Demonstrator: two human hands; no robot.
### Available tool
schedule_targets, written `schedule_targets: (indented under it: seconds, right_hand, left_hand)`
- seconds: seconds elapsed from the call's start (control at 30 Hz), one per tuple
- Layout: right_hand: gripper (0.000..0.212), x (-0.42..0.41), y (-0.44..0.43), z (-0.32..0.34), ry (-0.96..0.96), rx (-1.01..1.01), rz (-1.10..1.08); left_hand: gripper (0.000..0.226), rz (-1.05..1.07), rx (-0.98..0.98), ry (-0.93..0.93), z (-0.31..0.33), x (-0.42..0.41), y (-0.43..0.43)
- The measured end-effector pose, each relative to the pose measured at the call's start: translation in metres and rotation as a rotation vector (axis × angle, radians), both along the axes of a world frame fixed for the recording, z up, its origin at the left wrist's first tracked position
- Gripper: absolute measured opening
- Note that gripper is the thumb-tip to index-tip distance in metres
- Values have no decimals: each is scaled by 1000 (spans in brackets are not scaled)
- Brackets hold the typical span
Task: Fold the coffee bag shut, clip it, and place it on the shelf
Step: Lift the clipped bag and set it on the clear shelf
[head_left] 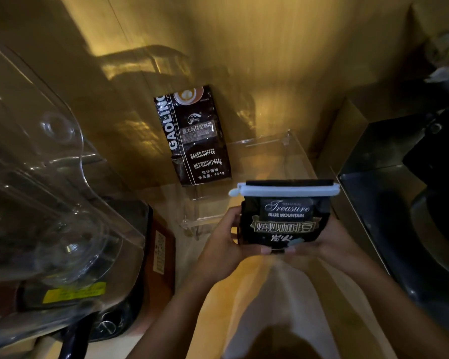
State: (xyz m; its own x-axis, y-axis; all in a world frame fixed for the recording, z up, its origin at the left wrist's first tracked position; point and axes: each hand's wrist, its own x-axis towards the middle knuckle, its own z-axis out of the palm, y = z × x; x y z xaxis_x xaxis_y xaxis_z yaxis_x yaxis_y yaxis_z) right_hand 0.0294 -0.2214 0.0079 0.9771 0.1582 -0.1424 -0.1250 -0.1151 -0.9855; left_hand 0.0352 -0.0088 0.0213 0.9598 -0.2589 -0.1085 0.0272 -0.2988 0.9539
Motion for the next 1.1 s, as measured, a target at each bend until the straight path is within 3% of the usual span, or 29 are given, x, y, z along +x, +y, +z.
schedule_targets:
  seconds: [0.2, 0.33, 0.6, 0.73, 0.83, 1.1]
  right_hand:
    - [70, 25, -9, 49, -117, 2, -53]
    - [62, 53, -11, 60, -141, 27, -65]
    - [67, 93, -3, 35, -116, -90, -18]
    - [72, 101, 1, 19, -132, -230, -53]
    - [69, 108, 2, 16, -136, -217, -61]
    - [61, 146, 2, 21, -201, -224, -148]
  left_hand:
    - [62, 14, -28, -115, 43, 29, -7]
    - [61, 19, -45, -151, 51, 52, -18]
    - [65, 142, 234, -253, 23, 80, -33]
    - [71, 226, 248, -249, 15, 79, -34]
    - [77, 341, 272, -252, 19, 82, -46]
    - [56, 500, 325, -248, 42, 112, -77]
